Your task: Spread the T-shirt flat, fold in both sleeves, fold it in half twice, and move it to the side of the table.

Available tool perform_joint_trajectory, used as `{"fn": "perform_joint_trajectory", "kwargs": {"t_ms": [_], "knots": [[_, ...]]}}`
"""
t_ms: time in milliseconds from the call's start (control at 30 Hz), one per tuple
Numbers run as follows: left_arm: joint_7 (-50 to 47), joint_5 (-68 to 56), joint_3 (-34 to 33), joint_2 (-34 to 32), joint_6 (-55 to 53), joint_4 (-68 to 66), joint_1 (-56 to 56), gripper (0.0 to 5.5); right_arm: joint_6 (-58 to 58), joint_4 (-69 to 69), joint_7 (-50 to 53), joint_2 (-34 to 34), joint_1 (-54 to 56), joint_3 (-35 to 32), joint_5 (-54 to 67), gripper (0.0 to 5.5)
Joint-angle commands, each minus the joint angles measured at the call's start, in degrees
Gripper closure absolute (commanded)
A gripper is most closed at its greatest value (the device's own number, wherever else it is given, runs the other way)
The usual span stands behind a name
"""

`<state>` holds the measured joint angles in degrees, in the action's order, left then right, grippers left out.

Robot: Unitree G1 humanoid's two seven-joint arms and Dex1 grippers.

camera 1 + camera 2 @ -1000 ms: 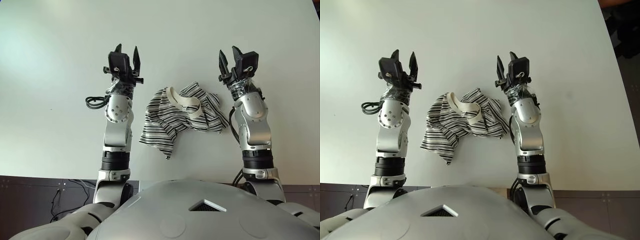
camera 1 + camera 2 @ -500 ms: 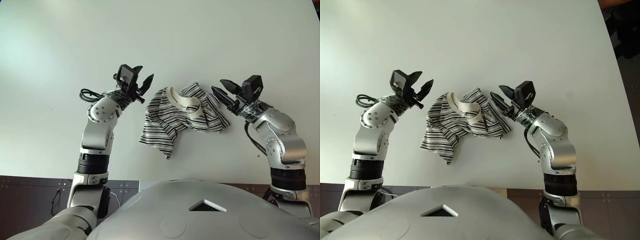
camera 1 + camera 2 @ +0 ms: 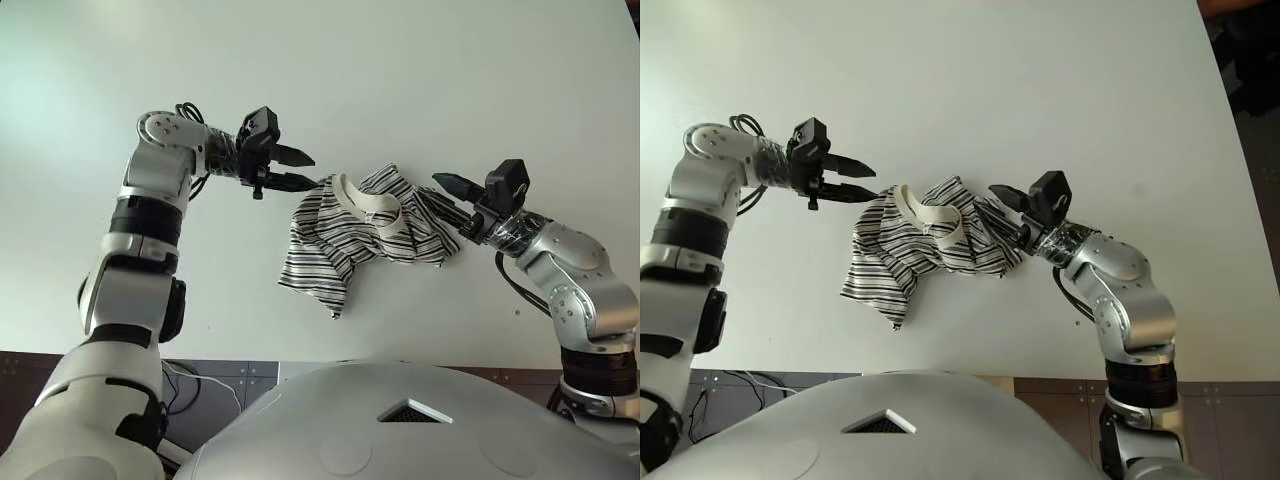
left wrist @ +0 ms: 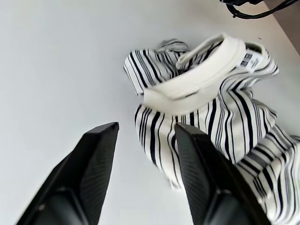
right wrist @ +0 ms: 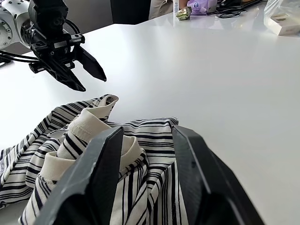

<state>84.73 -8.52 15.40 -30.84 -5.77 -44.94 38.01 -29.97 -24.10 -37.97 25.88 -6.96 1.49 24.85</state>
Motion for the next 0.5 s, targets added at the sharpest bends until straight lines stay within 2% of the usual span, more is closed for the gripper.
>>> {"fn": "perform_joint_trajectory", "kwargs": {"t_ms": [33, 200, 500], "knots": [[1.3, 3.3, -0.4, 0.7, 2.8, -13.2, 7.6, 3.29, -1.0, -0.3, -0.7, 1.5, 0.5, 0.6, 0.1, 3.62], [2.8, 2.4, -3.6, 3.7, 0.3, -20.0, 10.1, 3.29, -1.6, -0.6, -1.4, 2.4, 0.7, 1.3, 0.4, 3.62], [3.7, 4.6, -4.5, 6.3, -0.9, -21.7, 8.1, 3.29, -2.6, -1.1, -1.7, 2.8, 1.0, 2.9, 0.3, 3.62]]}}
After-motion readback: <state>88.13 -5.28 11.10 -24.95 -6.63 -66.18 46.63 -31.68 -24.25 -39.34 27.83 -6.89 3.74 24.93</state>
